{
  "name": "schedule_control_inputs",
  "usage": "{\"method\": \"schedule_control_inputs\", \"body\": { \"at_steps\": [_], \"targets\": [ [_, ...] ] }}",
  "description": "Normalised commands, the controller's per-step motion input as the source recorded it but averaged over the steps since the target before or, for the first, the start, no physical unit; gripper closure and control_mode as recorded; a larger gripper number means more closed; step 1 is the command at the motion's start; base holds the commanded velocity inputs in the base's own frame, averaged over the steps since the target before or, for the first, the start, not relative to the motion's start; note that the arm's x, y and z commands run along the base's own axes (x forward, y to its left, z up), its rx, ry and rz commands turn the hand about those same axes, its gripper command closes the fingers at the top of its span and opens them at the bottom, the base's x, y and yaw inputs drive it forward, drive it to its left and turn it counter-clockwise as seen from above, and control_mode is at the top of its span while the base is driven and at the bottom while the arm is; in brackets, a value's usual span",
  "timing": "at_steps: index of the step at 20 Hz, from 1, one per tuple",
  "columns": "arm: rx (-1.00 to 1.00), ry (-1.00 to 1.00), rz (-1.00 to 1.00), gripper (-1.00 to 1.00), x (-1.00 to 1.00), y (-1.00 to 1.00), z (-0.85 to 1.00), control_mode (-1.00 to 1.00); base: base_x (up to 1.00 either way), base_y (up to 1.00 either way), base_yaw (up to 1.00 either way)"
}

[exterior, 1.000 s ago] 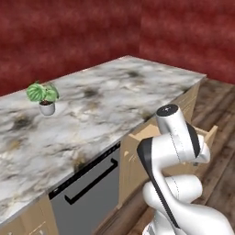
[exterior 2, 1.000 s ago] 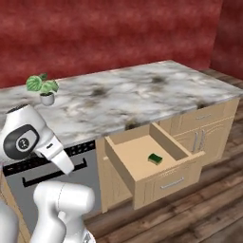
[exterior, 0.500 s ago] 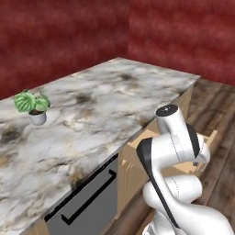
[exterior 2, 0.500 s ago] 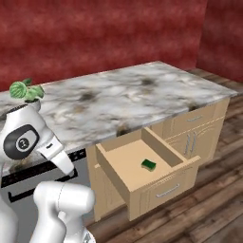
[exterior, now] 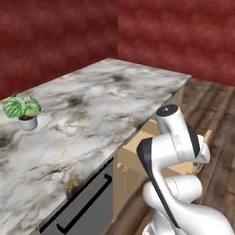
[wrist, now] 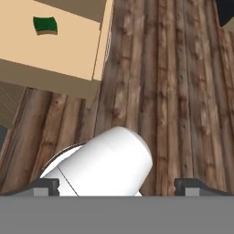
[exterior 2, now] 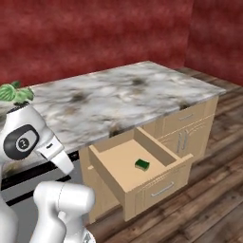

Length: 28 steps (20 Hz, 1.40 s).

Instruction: Restock the sink supplies by placing the sponge and soap dispenser on the counter and next to the sink. Make sure the soap dispenser is upright.

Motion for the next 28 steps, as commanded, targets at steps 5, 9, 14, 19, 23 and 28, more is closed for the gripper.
{"method": "schedule_control_inputs", "body": {
  "at_steps": [5, 9, 14, 19, 23, 28],
  "targets": [
    [0.00, 0.00, 0.00, -1.00, 0.00, 0.00, 0.00, 1.00, 0.36, 0.00, -0.14],
    [0.00, 0.00, 0.00, -1.00, 0.00, 0.00, 0.00, 1.00, 0.56, 0.00, -0.15],
    [0.00, 0.00, 0.00, -1.00, 0.00, 0.00, 0.00, 1.00, 0.52, 0.00, -0.14],
    [0.00, 0.00, 0.00, -1.00, 0.00, 0.00, 0.00, 1.00, 0.09, 0.00, -0.05],
    [0.04, 0.00, 0.00, -1.00, 0.05, -0.19, -0.08, -1.00, 0.00, -0.01, 0.00],
    [0.14, 0.00, 0.00, -1.00, 0.56, -0.61, -0.16, -1.00, 0.00, 0.00, 0.00]
  ]
}}
